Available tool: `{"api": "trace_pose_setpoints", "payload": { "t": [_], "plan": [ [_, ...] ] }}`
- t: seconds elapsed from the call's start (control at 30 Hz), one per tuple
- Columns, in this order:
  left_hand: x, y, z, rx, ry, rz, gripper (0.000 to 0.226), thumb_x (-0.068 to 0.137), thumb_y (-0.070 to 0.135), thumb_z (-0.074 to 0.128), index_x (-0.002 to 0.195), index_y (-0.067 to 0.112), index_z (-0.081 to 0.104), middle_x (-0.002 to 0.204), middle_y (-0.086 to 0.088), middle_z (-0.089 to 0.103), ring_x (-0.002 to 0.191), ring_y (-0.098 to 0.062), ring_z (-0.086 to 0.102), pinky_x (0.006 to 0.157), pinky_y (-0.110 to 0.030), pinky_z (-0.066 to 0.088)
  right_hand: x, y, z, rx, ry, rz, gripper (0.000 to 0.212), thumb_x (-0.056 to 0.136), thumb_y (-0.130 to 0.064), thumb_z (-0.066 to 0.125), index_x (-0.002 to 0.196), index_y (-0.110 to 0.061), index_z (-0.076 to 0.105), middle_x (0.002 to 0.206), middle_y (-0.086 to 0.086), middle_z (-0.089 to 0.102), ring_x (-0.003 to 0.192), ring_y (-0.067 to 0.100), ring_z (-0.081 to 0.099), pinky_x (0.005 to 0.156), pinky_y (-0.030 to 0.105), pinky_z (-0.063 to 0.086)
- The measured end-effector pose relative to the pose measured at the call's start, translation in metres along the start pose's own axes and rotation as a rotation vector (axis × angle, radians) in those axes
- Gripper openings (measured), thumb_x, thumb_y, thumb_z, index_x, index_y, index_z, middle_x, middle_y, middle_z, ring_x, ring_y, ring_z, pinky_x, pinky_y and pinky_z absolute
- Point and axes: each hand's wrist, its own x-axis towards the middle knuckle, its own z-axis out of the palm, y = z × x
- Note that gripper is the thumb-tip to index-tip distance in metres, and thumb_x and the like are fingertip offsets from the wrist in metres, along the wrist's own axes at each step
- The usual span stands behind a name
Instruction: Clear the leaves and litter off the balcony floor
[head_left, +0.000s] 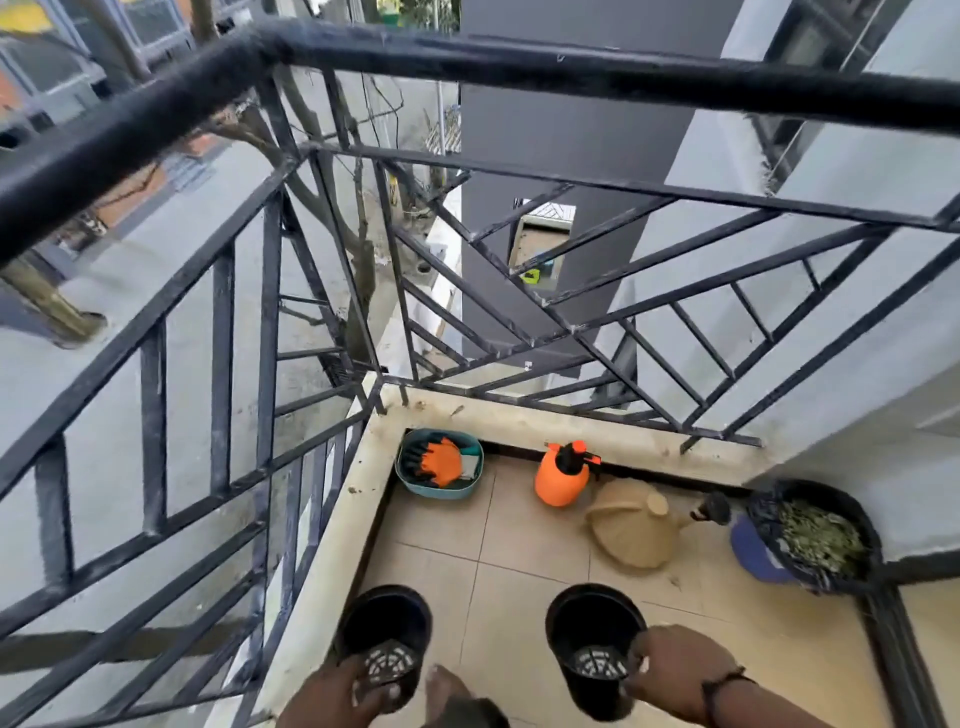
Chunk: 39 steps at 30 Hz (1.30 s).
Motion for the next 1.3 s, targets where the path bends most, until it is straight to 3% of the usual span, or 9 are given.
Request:
{"api": "trace_pose_setpoints", "payload": {
  "t": [0.07, 0.27, 0.37, 0.5, 0.73, 0.87, 0.97, 1.07, 1.3],
  "plan": [
    [0.003, 0.011, -0.011, 0.020, 0.035, 0.122, 0.060, 0.074, 0.077, 0.059, 0.127, 0.047, 0.054, 0.148, -0.002, 0.046, 0.124, -0.013, 0.056, 0.095, -0.023, 0.042, 0.008, -0.004, -0.012, -0.064, 0.055, 0.031, 0.037, 0.079, -0.056, 0.060, 0.106, -0.032, 0.067, 0.115, -0.005, 0.066, 0.109, 0.015, 0.061, 0.084, 0.027, 0.047],
    [0.033, 0.035, -0.062, 0.184, 0.025, 0.108, 0.073, 0.070, 0.082, 0.041, 0.118, 0.031, 0.059, 0.122, 0.001, 0.058, 0.115, -0.018, 0.056, 0.087, -0.030, 0.045, 0.034, -0.023, -0.043, -0.049, 0.130, 0.049, 0.036, 0.075, -0.062, 0.059, 0.102, -0.040, 0.067, 0.116, -0.008, 0.067, 0.107, 0.014, 0.061, 0.085, 0.029, 0.049],
    [0.046, 0.039, -0.073, 0.169, 0.064, 0.087, 0.049, 0.080, 0.073, 0.051, 0.106, 0.033, 0.057, 0.117, 0.001, 0.058, 0.112, -0.019, 0.057, 0.082, -0.030, 0.043, 0.047, -0.038, -0.051, -0.064, 0.169, 0.048, 0.034, 0.080, -0.060, 0.058, 0.107, -0.041, 0.066, 0.119, -0.007, 0.066, 0.111, 0.015, 0.060, 0.083, 0.028, 0.046],
    [0.063, 0.032, -0.067, 0.134, 0.018, 0.021, 0.050, 0.088, 0.068, 0.051, 0.118, 0.028, 0.057, 0.121, 0.001, 0.055, 0.116, -0.018, 0.055, 0.078, -0.030, 0.039, 0.082, -0.053, -0.056, -0.138, 0.097, -0.011, 0.036, 0.083, -0.058, 0.057, 0.113, -0.041, 0.066, 0.123, -0.007, 0.065, 0.114, 0.014, 0.058, 0.085, 0.027, 0.046],
    [0.138, 0.001, -0.015, -0.039, -0.155, -0.207, 0.018, 0.093, 0.054, 0.051, 0.095, 0.037, 0.049, 0.129, -0.007, 0.057, 0.118, -0.022, 0.057, 0.088, -0.028, 0.043, 0.228, -0.062, -0.034, -0.218, -0.053, -0.105, 0.039, 0.091, -0.052, 0.047, 0.118, -0.032, 0.065, 0.124, -0.004, 0.065, 0.115, 0.019, 0.059, 0.092, 0.029, 0.048],
    [0.219, -0.027, 0.049, -0.077, -0.224, -0.311, 0.043, 0.099, 0.041, 0.052, 0.132, 0.015, 0.057, 0.137, -0.008, 0.057, 0.127, -0.027, 0.053, 0.102, -0.030, 0.043, 0.349, -0.057, 0.016, -0.345, -0.108, -0.110, 0.041, 0.097, -0.045, 0.044, 0.134, -0.029, 0.055, 0.141, 0.001, 0.052, 0.124, 0.024, 0.051, 0.099, 0.035, 0.042],
    [0.293, -0.040, 0.099, -0.120, -0.242, -0.379, 0.041, 0.102, 0.035, 0.048, 0.134, 0.011, 0.054, 0.136, -0.013, 0.058, 0.124, -0.029, 0.055, 0.099, -0.033, 0.045, 0.432, -0.062, 0.048, -0.476, -0.101, -0.211, 0.040, 0.097, -0.041, 0.044, 0.133, -0.029, 0.056, 0.134, 0.007, 0.055, 0.121, 0.029, 0.050, 0.098, 0.037, 0.043],
    [0.359, -0.054, 0.137, -0.200, -0.150, -0.445, 0.034, 0.097, 0.034, 0.057, 0.121, 0.011, 0.063, 0.122, -0.015, 0.065, 0.114, -0.033, 0.060, 0.089, -0.034, 0.047, 0.503, -0.074, 0.071, -0.434, -0.090, -0.280, 0.034, 0.099, -0.042, 0.042, 0.125, -0.031, 0.061, 0.123, 0.004, 0.060, 0.113, 0.028, 0.054, 0.091, 0.037, 0.046],
    [0.448, -0.062, 0.157, -0.327, 0.157, -0.342, 0.028, 0.089, 0.031, 0.068, 0.109, 0.012, 0.072, 0.116, -0.013, 0.068, 0.108, -0.033, 0.063, 0.088, -0.037, 0.050, 0.606, -0.092, 0.074, -0.301, 0.036, -0.258, 0.043, 0.096, -0.049, 0.047, 0.132, -0.028, 0.059, 0.132, 0.005, 0.060, 0.120, 0.031, 0.055, 0.097, 0.039, 0.048]
  ]
}}
